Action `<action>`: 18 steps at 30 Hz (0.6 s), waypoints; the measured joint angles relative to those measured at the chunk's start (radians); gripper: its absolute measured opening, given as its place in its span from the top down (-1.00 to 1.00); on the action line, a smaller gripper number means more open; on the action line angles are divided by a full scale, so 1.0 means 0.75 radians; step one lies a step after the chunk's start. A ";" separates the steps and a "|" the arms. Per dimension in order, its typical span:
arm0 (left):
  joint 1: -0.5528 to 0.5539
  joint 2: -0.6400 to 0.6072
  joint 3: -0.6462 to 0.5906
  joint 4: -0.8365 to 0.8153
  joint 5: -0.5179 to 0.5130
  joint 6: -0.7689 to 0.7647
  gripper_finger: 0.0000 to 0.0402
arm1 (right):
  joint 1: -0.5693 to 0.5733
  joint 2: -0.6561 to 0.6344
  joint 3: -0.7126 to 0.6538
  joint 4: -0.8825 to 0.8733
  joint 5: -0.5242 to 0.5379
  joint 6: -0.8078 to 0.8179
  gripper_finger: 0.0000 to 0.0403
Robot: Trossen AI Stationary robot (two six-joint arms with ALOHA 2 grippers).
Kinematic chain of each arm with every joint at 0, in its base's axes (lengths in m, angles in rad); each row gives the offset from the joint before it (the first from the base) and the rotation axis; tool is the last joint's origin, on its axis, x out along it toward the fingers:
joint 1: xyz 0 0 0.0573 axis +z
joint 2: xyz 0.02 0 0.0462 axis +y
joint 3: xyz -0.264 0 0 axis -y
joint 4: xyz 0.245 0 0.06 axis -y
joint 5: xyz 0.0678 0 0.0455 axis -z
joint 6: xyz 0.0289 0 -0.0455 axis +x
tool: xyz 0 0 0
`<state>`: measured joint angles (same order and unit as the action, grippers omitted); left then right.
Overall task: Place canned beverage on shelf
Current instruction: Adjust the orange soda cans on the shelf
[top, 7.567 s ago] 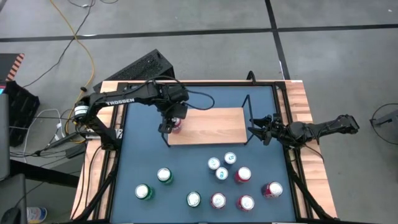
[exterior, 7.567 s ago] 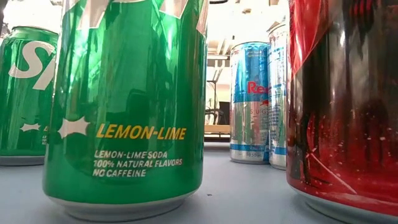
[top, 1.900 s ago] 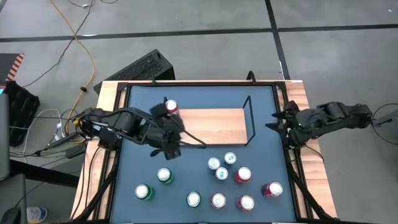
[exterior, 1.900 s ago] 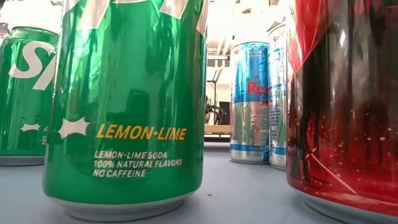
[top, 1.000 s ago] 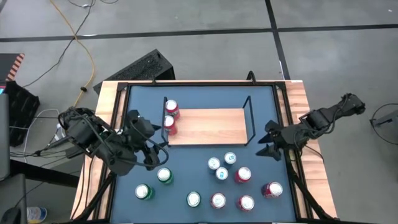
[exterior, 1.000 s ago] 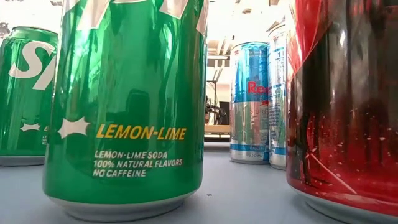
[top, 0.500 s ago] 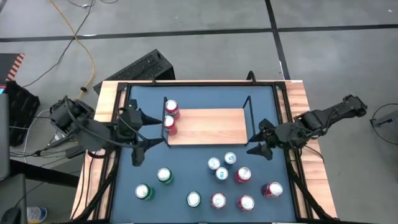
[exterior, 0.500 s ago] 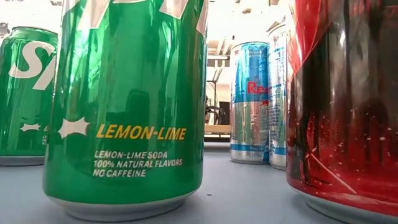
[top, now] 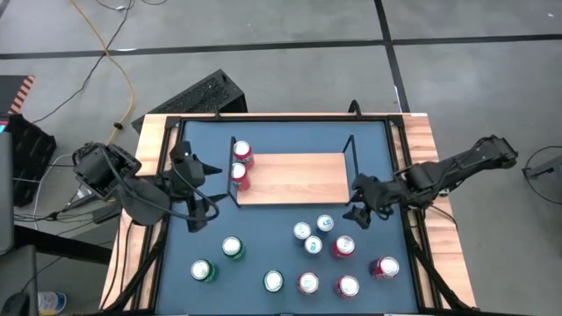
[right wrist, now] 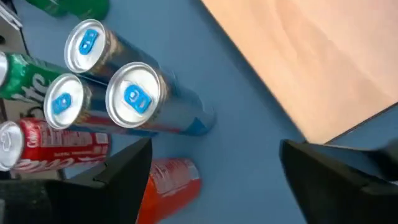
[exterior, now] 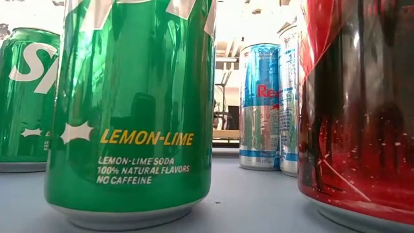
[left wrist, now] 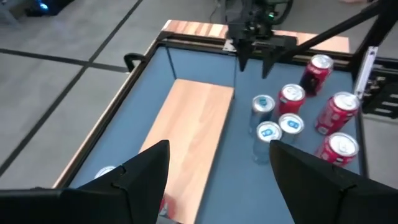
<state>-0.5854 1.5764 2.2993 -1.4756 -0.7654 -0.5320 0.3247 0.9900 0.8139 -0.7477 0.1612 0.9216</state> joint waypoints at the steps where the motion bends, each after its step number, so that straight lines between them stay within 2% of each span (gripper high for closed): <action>1: 0.000 0.000 0.000 -0.010 0.001 -0.005 -0.30 | -0.007 0.014 0.000 0.012 -0.037 0.019 -0.72; 4: 0.001 -0.002 0.000 -0.087 0.030 -0.031 -0.30 | -0.036 0.043 -0.001 0.109 -0.213 0.000 -0.72; 7: 0.004 -0.030 -0.001 -0.129 0.118 -0.109 -0.30 | -0.045 0.036 0.001 0.291 -0.342 -0.015 -0.72; 10: 0.006 -0.057 0.000 -0.128 0.173 -0.129 -0.30 | -0.021 0.000 0.000 0.389 -0.353 -0.034 -0.72; 13: -0.015 -0.076 -0.038 -0.124 0.124 -0.157 -0.30 | 0.010 -0.057 0.001 0.406 -0.320 -0.039 -0.72; 15: -0.034 -0.111 -0.114 -0.118 0.059 -0.220 -0.30 | 0.035 -0.091 0.001 0.402 -0.291 -0.039 -0.72; 18: -0.050 -0.201 -0.323 -0.093 0.046 -0.370 -0.30 | 0.074 -0.147 0.001 0.323 -0.243 -0.020 -0.72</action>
<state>-0.6228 1.4258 2.0573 -1.5451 -0.7307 -0.8092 0.3804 0.8798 0.8148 -0.5056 -0.0214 0.9066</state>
